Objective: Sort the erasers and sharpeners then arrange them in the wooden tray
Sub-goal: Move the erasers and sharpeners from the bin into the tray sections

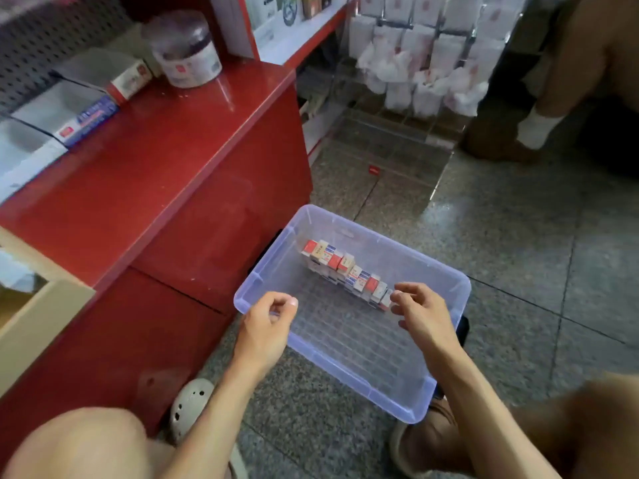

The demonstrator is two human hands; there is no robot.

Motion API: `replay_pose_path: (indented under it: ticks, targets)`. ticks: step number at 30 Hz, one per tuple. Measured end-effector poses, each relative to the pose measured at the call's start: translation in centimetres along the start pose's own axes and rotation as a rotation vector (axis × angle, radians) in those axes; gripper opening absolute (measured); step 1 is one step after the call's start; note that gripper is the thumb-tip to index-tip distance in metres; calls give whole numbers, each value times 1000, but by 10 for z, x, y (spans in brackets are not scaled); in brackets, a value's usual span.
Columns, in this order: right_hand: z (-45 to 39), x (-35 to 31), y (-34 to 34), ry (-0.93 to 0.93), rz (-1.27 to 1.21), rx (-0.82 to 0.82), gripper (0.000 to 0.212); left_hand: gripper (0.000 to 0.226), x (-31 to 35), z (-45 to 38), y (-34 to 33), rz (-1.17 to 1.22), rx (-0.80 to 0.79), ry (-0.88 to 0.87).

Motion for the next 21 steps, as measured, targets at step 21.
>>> replay_pose_path:
  ticks: [21]
  targets:
    - [-133,206,-79,-386,66,359,38,47,-58,-102,-64,-899,113,-278]
Point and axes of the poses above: each hand's wrist, its own z-axis away from the middle knuckle, its own y-axis out of the back of the hand, x = y × z, the point moved 2 cm from there along -z, towards the middle knuckle, and after that the axes turned 14 degrees about y, right-handed, at the moved point
